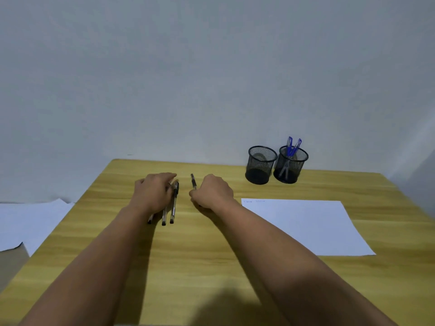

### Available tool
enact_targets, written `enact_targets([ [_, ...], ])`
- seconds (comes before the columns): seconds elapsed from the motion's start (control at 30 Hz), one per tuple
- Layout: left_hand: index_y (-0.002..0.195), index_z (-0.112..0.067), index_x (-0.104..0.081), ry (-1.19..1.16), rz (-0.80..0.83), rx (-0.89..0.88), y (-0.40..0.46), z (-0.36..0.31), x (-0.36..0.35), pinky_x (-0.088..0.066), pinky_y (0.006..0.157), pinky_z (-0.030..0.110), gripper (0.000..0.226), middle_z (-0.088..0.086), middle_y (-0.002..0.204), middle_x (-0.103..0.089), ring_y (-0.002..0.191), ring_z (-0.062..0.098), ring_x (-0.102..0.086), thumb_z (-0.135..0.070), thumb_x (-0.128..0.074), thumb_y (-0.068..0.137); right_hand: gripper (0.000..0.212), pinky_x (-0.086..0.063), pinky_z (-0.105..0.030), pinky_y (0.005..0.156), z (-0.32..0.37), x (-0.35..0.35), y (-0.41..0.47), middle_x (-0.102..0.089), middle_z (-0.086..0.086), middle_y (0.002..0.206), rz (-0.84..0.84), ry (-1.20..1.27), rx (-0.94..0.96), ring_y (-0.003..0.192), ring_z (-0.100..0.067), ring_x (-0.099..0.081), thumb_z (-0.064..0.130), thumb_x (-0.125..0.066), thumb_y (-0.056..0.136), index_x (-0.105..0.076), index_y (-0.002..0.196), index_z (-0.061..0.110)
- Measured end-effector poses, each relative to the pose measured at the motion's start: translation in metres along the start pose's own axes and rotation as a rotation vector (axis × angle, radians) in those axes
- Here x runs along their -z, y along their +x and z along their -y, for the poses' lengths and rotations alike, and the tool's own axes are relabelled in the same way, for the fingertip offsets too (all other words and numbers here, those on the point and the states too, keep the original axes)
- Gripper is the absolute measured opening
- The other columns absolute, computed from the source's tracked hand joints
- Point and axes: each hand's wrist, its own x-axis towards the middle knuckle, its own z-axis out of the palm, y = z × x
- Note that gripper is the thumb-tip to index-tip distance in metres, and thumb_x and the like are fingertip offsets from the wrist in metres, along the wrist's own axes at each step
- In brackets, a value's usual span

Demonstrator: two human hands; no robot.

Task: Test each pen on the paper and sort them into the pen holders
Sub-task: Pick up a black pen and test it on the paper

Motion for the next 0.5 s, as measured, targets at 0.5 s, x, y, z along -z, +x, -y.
enact_targets([
  [0.5,0.12,-0.033,-0.07,-0.055,-0.144,-0.246,-0.031,-0.117,0.025,-0.043,0.094,0.041,0.024,-0.011,0.111,-0.075,0.11,0.022,-0.065,-0.036,-0.057,0.1,0.012,-0.049,-0.017,0.044,-0.088,0.126,-0.068,-0.067,-0.004,0.065,0.062,0.99,-0.141,0.046,-0.008,-0.058,0.01,-0.075,0.097,-0.07,0.086,0.005],
])
